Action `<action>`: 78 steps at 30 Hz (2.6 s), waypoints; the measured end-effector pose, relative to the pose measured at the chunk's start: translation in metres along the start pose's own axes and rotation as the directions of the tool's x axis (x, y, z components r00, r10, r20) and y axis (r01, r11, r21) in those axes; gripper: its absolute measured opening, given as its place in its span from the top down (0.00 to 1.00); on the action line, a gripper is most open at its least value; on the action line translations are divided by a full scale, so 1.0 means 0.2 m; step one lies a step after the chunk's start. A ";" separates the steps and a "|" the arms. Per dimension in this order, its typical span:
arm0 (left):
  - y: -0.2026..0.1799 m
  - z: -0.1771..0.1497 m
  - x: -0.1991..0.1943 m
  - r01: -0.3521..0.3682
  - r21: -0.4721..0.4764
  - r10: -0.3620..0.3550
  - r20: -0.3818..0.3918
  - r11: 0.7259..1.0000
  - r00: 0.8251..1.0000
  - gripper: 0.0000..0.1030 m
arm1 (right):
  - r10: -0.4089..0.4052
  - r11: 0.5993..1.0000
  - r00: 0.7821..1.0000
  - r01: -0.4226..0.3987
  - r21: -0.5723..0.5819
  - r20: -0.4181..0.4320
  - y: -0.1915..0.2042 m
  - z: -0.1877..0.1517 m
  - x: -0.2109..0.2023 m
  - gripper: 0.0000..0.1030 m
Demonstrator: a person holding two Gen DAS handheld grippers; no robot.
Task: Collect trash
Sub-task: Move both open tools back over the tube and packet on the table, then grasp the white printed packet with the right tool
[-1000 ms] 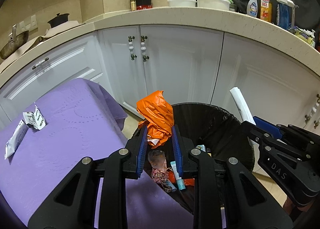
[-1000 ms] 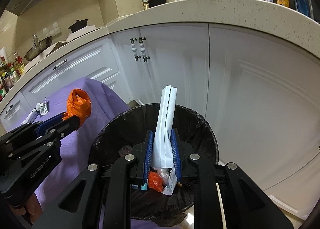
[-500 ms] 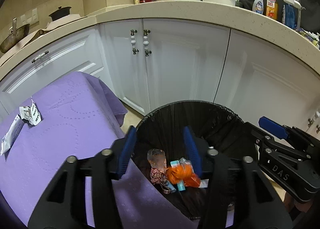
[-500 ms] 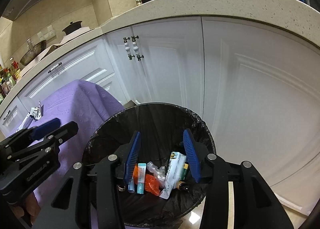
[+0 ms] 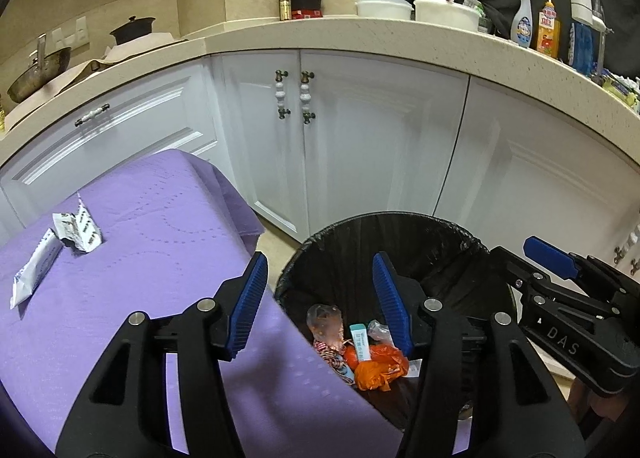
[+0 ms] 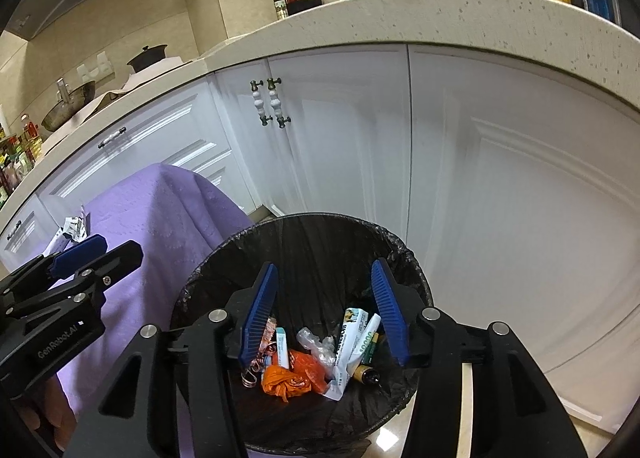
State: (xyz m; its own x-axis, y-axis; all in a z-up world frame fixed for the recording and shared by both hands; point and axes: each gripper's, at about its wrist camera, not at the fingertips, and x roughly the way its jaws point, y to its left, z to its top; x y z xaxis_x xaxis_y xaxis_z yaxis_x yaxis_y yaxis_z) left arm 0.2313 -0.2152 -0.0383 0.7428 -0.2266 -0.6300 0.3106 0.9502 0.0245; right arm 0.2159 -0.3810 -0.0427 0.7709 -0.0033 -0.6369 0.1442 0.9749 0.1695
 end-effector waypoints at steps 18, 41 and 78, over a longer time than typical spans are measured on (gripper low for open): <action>0.70 -0.13 -0.31 -0.214 -0.156 0.218 0.012 0.964 0.976 0.38 | 0.190 0.971 0.982 -0.190 -0.142 -0.016 0.58 0.08 0.04 0.47; 1.61 -0.35 -0.52 -0.423 -0.347 0.424 -0.075 0.837 0.902 0.35 | 0.355 0.838 0.915 -0.401 -0.369 -0.189 1.66 0.05 0.30 0.46; 1.68 -0.32 -0.38 -0.392 -0.309 0.378 -0.107 0.866 0.919 0.29 | 0.260 0.871 0.929 -0.344 -0.350 -0.265 1.56 0.03 0.44 0.94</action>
State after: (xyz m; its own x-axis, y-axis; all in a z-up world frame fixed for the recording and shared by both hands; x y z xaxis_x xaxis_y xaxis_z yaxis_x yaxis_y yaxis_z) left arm 0.2416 0.1340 -0.0316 0.7374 0.1740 -0.6527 -0.2059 0.9782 0.0281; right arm 0.3330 -0.0788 -0.0409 0.5891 0.3095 -0.7465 -0.3565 0.9285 0.1037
